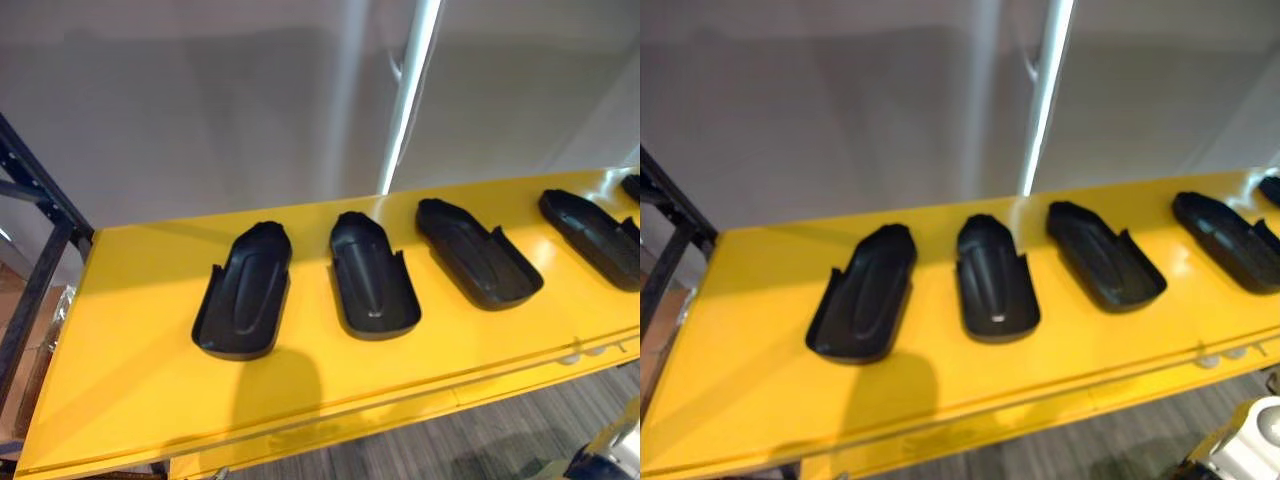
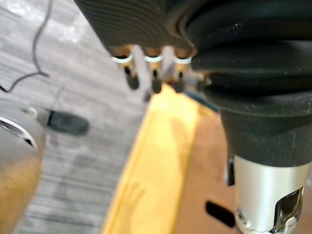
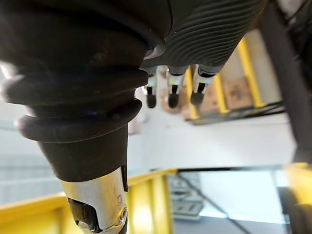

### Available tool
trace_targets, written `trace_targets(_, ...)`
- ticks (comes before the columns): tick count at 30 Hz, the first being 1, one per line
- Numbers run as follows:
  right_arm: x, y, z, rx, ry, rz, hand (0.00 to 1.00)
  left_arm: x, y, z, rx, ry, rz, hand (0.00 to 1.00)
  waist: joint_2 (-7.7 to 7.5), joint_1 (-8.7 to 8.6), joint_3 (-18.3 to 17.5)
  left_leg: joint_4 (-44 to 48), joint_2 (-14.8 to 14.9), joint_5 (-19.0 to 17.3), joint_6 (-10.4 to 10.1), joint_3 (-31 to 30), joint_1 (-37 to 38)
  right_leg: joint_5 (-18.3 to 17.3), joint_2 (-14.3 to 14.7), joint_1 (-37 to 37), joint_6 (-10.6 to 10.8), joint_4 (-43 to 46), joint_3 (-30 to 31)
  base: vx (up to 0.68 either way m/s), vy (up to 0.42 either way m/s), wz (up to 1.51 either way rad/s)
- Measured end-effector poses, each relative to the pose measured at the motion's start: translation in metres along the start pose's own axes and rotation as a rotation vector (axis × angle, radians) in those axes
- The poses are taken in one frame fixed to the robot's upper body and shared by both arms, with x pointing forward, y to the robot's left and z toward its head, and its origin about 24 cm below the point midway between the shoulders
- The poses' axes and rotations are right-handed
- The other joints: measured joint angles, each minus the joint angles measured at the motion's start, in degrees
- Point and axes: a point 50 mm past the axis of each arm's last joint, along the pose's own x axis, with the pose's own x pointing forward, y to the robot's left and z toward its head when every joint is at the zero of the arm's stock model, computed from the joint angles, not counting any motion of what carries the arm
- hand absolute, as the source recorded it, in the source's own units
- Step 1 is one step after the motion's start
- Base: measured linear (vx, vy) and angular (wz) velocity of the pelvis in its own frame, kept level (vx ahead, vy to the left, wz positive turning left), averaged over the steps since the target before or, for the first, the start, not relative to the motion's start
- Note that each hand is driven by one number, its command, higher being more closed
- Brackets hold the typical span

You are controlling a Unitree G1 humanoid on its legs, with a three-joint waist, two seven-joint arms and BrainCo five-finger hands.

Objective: Walk over and take plastic housings, then place them on the shelf

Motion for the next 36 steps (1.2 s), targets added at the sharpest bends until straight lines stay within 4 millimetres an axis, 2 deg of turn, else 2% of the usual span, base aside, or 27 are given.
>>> trace_targets(3, -0.004, 0.024, 0.020, 0.079, -0.066, 0.087, 0.00, 0.000, -0.001, 0.000, 0.018, -0.002, -0.018, 0.00, 0.46, 0.16, -0.2, 4.2, 0.1, -2.0, 0.2, 0.1, -2.2, -0.3, -0.2, -1.5, -0.4, 1.7, 0.2, 0.00, -0.003, -0.08)
trace_targets(7, -0.005, 0.064, 0.068, 0.252, -0.244, 0.244, 0.00, 0.002, -0.010, 0.007, 0.055, -0.026, -0.049, 0.00, 2.09, 0.43, 1.1, 8.8, 0.9, -4.0, 0.3, 1.1, -5.6, -0.8, 0.0, -6.2, -1.2, 5.9, 2.4, -0.03, 0.000, -0.26)
trace_targets(9, -0.009, 0.087, 0.099, 0.351, -0.360, 0.314, 0.00, 0.003, -0.021, 0.016, 0.089, -0.054, -0.087, 0.00, 2.74, 1.30, 2.5, 13.2, 1.6, -5.0, 0.8, 2.8, -8.3, -1.5, 0.2, -10.9, -1.9, 10.4, 5.2, -0.08, -0.007, -0.56)
trace_targets(15, -0.029, 0.117, 0.142, 0.517, -0.486, 0.471, 0.00, 0.003, -0.044, 0.038, 0.127, -0.149, -0.155, 0.00, 3.62, 1.16, 5.4, 15.4, 2.8, -5.3, 0.8, 3.7, -9.1, -2.1, 1.3, -13.8, -2.7, 12.8, 7.8, -0.06, -0.047, -0.31)
trace_targets(16, -0.034, 0.126, 0.156, 0.562, -0.530, 0.515, 0.00, 0.003, -0.050, 0.044, 0.130, -0.177, -0.173, 0.00, 3.64, 0.97, 6.1, 16.2, 2.9, -5.3, 0.8, 3.6, -10.5, -2.9, 1.2, -15.4, -2.3, 14.0, 7.9, -0.12, -0.074, -0.16)
trace_targets(19, -0.040, 0.135, 0.176, 0.618, -0.596, 0.573, 0.00, 0.001, -0.061, 0.050, 0.129, -0.201, -0.194, 0.00, 4.37, 1.17, 7.3, 17.2, 3.2, -5.3, 0.7, 2.8, -12.6, -3.0, 1.5, -17.1, -2.4, 14.1, 7.7, -0.10, -0.052, 0.00)
trace_targets(23, -0.042, 0.136, 0.183, 0.636, -0.625, 0.593, 0.00, -0.001, -0.068, 0.043, 0.122, -0.180, -0.202, 0.00, 5.51, 1.21, 8.6, 17.9, 3.0, -5.0, 0.7, -0.3, -14.7, -3.5, 1.4, -17.3, -2.4, 14.4, 6.0, -0.10, -0.045, 0.24)
trace_targets(26, -0.049, 0.140, 0.184, 0.647, -0.626, 0.628, 0.00, -0.003, -0.074, 0.039, 0.144, -0.174, -0.228, 0.00, 6.21, 1.65, 9.3, 25.7, 3.2, -4.2, 1.8, -4.6, -19.1, -4.6, 1.2, -17.8, -3.0, 17.3, 5.0, -0.10, -0.051, 0.31)
trace_targets(27, -0.055, 0.142, 0.187, 0.657, -0.635, 0.665, 0.00, -0.004, -0.073, 0.036, 0.147, -0.168, -0.226, 0.00, 6.19, 2.15, 9.3, 26.3, 3.1, -2.8, 2.4, -5.8, -19.8, -4.8, 1.3, -17.7, -3.4, 17.2, 4.7, -0.10, -0.113, 0.22)
trace_targets(28, -0.058, 0.141, 0.190, 0.671, -0.654, 0.686, 0.00, -0.003, -0.071, 0.036, 0.156, -0.166, -0.224, 0.00, 6.05, 2.20, 9.3, 22.1, 2.7, -0.3, 1.2, -7.7, -18.8, -4.6, 1.0, -17.6, -3.7, 16.4, 4.4, -0.11, -0.095, 0.21)
trace_targets(29, -0.058, 0.141, 0.193, 0.677, -0.668, 0.690, 0.00, -0.004, -0.071, 0.036, 0.158, -0.165, -0.225, 0.00, 6.04, 2.48, 9.4, 23.0, 3.0, -1.3, 0.6, -8.7, -18.0, -4.2, 1.1, -17.9, -4.3, 16.1, 3.8, -0.10, -0.075, 0.14)
trace_targets(30, -0.057, 0.141, 0.192, 0.671, -0.664, 0.690, 0.00, -0.004, -0.071, 0.034, 0.158, -0.159, -0.226, 0.00, 6.11, 2.71, 9.4, 28.2, 3.3, -3.6, 0.4, -9.7, -18.6, -4.0, 1.3, -18.0, -4.5, 16.3, 3.6, -0.07, -0.039, -0.02)
trace_targets(31, -0.057, 0.141, 0.186, 0.659, -0.639, 0.702, 0.00, -0.004, -0.069, 0.028, 0.165, -0.140, -0.222, 0.00, 6.07, 2.55, 9.5, 35.4, 3.3, -6.2, 0.1, -10.9, -17.6, -3.7, 1.9, -17.7, -5.1, 16.5, 3.5, -0.05, -0.035, -0.09)
trace_targets(32, -0.057, 0.140, 0.183, 0.670, -0.615, 0.704, 0.00, -0.005, -0.066, 0.025, 0.182, -0.135, -0.220, 0.00, 6.17, 1.94, 9.4, 36.4, 3.2, -6.7, 0.2, -10.8, -15.0, -3.6, 2.5, -17.8, -5.3, 16.9, 3.4, -0.03, -0.015, -0.02)
trace_targets(33, -0.055, 0.140, 0.182, 0.676, -0.605, 0.700, 0.00, -0.005, -0.066, 0.025, 0.190, -0.137, -0.221, 0.00, 6.45, 1.38, 9.2, 35.5, 3.3, -7.1, 0.4, -10.8, -13.7, -3.5, 2.7, -18.0, -5.3, 17.2, 3.1, -0.05, 0.034, 0.15)
trace_targets(36, -0.051, 0.135, 0.170, 0.671, -0.548, 0.691, 0.00, -0.003, -0.068, 0.035, 0.196, -0.171, -0.228, 0.00, 6.63, 0.20, 9.0, 25.6, 3.4, -12.1, 0.4, -9.0, -9.9, -2.4, 2.8, -20.0, -4.4, 18.4, 1.8, -0.17, 0.129, 0.24)
